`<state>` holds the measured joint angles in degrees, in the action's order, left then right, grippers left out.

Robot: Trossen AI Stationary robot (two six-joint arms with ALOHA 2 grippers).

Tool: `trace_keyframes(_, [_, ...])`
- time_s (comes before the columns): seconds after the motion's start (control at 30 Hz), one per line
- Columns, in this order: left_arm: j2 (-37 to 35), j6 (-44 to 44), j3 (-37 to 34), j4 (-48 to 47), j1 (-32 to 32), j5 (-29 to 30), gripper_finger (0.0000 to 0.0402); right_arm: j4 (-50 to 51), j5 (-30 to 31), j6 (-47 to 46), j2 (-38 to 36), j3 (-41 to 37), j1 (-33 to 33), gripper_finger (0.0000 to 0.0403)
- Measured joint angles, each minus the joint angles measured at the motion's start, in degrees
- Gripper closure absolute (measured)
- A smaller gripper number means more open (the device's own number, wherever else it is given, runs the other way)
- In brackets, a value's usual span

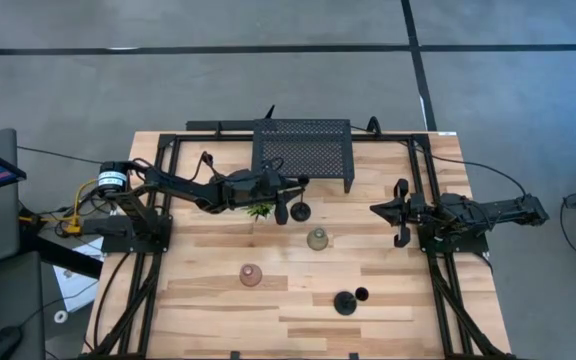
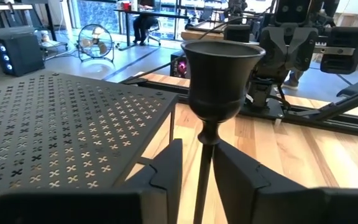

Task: Pick & Place candle stick holders
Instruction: Put the middle black candle holder on the shelf

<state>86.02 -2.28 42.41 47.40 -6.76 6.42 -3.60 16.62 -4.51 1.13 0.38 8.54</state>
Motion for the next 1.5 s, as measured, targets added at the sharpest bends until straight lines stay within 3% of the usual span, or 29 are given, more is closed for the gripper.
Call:
trace_keyframes(0.6, [0.00,0.79,0.00,-1.33,0.03,-0.24,0.0213,0.02,0.00,0.01,0.00,0.00,0.00,0.0403])
trace_keyframes(0.77, [0.00,0.75,0.00,-1.51,0.03,-5.92,0.0193,0.02,0.00,0.00,-0.01,-0.01,0.00,0.0403])
trace_keyframes(1.17, [0.03,0.73,0.00,-1.04,0.03,-4.00,0.0186,0.02,0.00,0.02,0.00,0.00,0.01,0.0403])
trace_keyframes(1.5, [5.75,0.11,3.86,0.64,0.03,-4.07,0.0188,-0.13,0.01,0.44,-0.02,-0.02,0.00,0.0403])
